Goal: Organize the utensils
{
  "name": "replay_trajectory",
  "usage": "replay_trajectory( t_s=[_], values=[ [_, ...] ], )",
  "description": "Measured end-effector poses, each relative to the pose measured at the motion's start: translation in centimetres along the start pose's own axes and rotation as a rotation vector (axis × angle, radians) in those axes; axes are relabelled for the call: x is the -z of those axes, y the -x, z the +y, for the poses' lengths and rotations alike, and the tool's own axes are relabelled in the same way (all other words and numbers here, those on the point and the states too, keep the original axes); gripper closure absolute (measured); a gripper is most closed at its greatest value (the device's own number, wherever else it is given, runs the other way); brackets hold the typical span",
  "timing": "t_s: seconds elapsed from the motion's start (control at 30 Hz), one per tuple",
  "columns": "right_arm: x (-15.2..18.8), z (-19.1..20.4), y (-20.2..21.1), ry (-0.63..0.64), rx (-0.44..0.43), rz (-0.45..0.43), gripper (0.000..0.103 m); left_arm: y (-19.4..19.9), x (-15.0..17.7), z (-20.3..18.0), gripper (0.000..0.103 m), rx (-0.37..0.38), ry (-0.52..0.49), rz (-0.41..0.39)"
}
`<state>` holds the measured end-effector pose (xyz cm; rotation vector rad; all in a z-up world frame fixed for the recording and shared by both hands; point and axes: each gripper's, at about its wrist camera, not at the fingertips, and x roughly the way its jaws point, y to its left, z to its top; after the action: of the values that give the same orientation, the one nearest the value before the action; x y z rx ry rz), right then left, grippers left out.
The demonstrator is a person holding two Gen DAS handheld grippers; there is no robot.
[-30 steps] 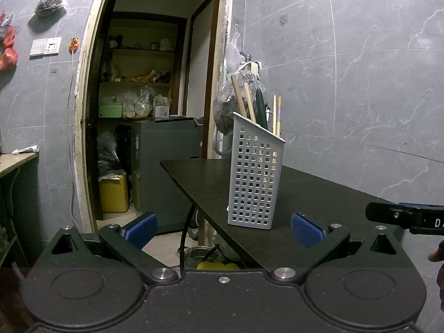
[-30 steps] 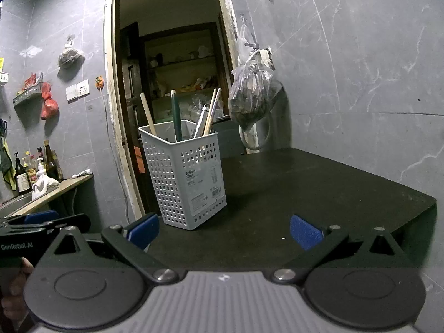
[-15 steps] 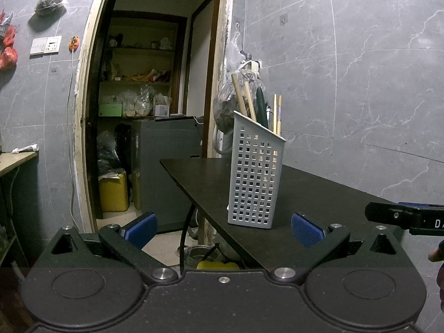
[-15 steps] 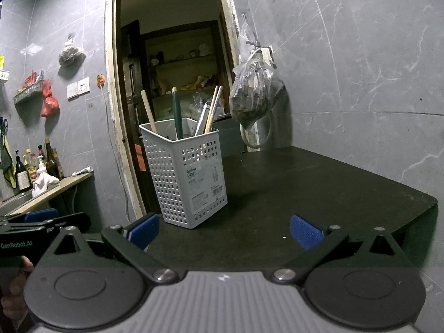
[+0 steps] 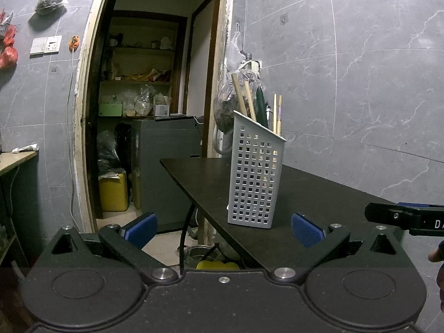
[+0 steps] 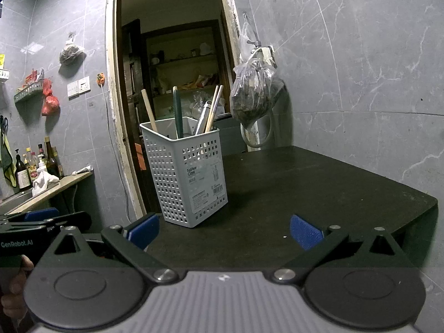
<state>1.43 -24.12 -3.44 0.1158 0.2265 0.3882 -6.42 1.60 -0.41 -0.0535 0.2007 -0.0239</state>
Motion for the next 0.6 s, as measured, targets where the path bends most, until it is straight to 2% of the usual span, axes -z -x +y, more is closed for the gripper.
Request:
replay_trajectory(
  t_s=[0.6],
  values=[
    [0.21,-0.05,-0.17,0.001,-0.005,0.007,0.000,-0.05,-0.02,-0.05,0.001,0.000,0.000,0.002]
  ],
)
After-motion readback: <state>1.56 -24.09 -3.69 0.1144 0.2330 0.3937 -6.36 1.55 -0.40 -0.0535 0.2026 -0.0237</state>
